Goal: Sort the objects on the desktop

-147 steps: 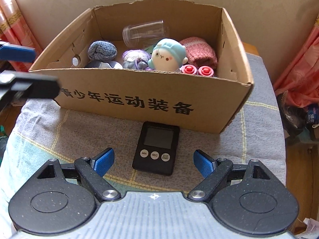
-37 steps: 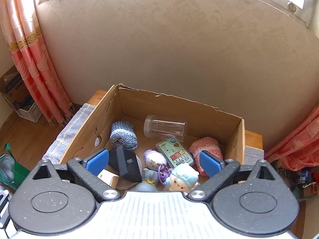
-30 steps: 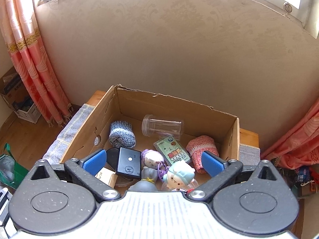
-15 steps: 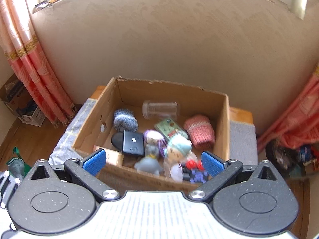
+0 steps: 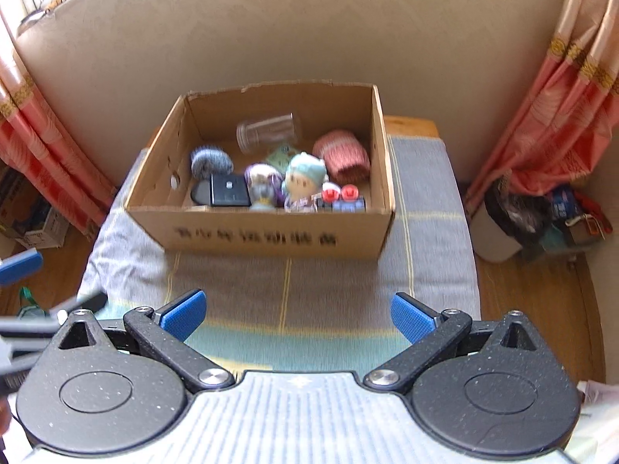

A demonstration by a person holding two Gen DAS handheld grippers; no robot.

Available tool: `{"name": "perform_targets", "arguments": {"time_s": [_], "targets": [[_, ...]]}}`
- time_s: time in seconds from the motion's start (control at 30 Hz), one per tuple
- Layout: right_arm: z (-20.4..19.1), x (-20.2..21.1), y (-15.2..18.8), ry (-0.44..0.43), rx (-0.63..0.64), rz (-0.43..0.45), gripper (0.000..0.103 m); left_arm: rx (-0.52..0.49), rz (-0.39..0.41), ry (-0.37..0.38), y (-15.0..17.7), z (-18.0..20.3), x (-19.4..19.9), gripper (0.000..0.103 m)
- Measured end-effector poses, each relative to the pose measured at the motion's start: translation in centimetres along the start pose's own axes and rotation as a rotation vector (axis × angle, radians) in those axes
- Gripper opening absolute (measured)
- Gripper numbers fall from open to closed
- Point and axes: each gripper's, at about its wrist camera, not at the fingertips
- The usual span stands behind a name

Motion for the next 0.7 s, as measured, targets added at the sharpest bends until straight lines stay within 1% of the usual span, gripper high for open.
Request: {"name": "perform_targets", "arguments": {"time_s": [0.13, 0.23, 0.37, 0.47, 0.7], "targets": [[-0.7, 0.8, 1.8, 0.023, -0.031, 0.020, 0.103, 0.072, -0.023, -0.002, -0.5, -0.5, 0.6, 0.092], [-1.2, 1.3, 2.8, 0.017, -0.026, 0.018, 0.103, 0.105, -0.037, 0.000, -0.6, -0.6, 1.1, 0.092], [-1.6, 1.8, 3.5, 0.006, -0.023, 0.006, 0.103, 0.096, -0.036, -0.012, -0.5, -0.2, 2.2, 0.092], [-1.7, 2.0, 3.6, 0.015, -0.019, 0.005, 0.103, 0.087, -0.039, -0.016, -0.5, 0.1, 2.9, 0.092], [-1.4, 2.8, 4.0, -0.018, -0.041, 0.009, 0.103, 0.088, -0.057, -0.032, 0.0, 0.5, 3.8, 0.092]]}}
Point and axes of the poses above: each gripper's, at about its wrist camera, not at the fingertips, and x roughly against the way its jaws point, z to its right, y to its underside, and after that the axes turned 10 degrees about -y, right-handed
